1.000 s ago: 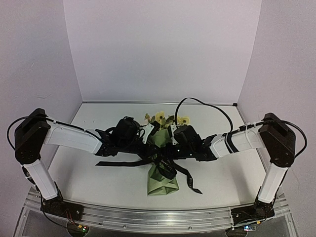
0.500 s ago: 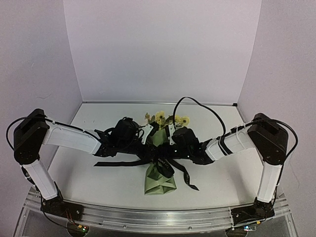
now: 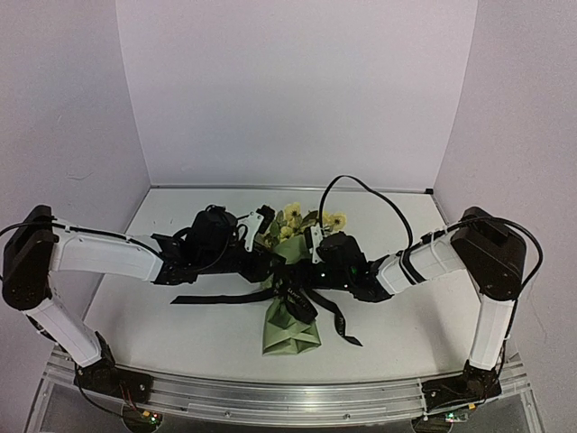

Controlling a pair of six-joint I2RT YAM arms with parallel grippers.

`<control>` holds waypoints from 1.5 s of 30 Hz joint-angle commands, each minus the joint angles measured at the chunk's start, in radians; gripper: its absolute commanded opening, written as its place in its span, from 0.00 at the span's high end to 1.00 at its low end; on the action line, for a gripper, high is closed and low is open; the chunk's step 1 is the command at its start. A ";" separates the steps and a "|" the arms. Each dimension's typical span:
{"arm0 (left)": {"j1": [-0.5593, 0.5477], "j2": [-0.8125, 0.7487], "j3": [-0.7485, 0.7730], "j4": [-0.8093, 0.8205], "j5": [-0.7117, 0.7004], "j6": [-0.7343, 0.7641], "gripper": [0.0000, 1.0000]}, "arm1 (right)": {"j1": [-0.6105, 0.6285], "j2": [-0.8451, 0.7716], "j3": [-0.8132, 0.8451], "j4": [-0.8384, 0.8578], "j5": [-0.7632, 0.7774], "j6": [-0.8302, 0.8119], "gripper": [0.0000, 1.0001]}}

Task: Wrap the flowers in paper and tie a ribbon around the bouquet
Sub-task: Cross the half-tied ribbon over the folded bouquet.

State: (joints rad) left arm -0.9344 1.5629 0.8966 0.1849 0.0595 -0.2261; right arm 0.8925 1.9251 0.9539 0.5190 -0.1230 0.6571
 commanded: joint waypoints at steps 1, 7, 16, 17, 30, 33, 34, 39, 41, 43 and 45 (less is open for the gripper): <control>0.032 -0.075 -0.032 0.031 -0.149 -0.070 0.54 | -0.003 0.009 0.007 0.041 -0.005 0.009 1.00; 0.081 -0.016 -0.039 -0.035 -0.150 -0.111 0.64 | -0.004 0.002 0.008 0.041 -0.011 0.006 1.00; 0.074 0.127 0.020 -0.029 -0.031 -0.100 0.69 | -0.004 -0.006 -0.001 0.041 -0.015 -0.001 1.00; 0.066 0.132 0.026 -0.026 -0.021 -0.093 0.69 | -0.004 -0.008 -0.002 0.041 -0.015 -0.002 1.00; -0.005 0.168 0.105 -0.053 0.031 -0.022 0.69 | -0.004 -0.015 0.001 0.037 -0.024 -0.010 1.00; -0.006 0.173 0.111 -0.054 0.036 -0.022 0.69 | -0.004 -0.015 0.006 0.036 -0.036 -0.011 1.00; -0.006 0.176 0.114 -0.056 0.036 -0.022 0.69 | -0.004 -0.016 0.007 0.037 -0.041 -0.010 1.00; -0.006 0.169 0.105 -0.052 -0.001 -0.033 0.68 | -0.003 -0.025 0.011 0.039 -0.069 -0.017 1.00; -0.006 0.159 0.098 -0.046 -0.006 -0.035 0.68 | -0.004 -0.029 0.012 0.041 -0.085 -0.020 1.00; -0.005 0.148 0.092 -0.041 -0.007 -0.038 0.67 | -0.005 -0.031 0.016 0.042 -0.098 -0.024 1.00; -0.005 0.129 0.081 -0.030 -0.007 -0.043 0.65 | -0.004 -0.032 0.019 0.046 -0.113 -0.027 1.00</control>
State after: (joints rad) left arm -0.9409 1.7367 0.9634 0.1303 0.0692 -0.2625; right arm 0.8922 1.9266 0.9535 0.5238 -0.1962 0.6516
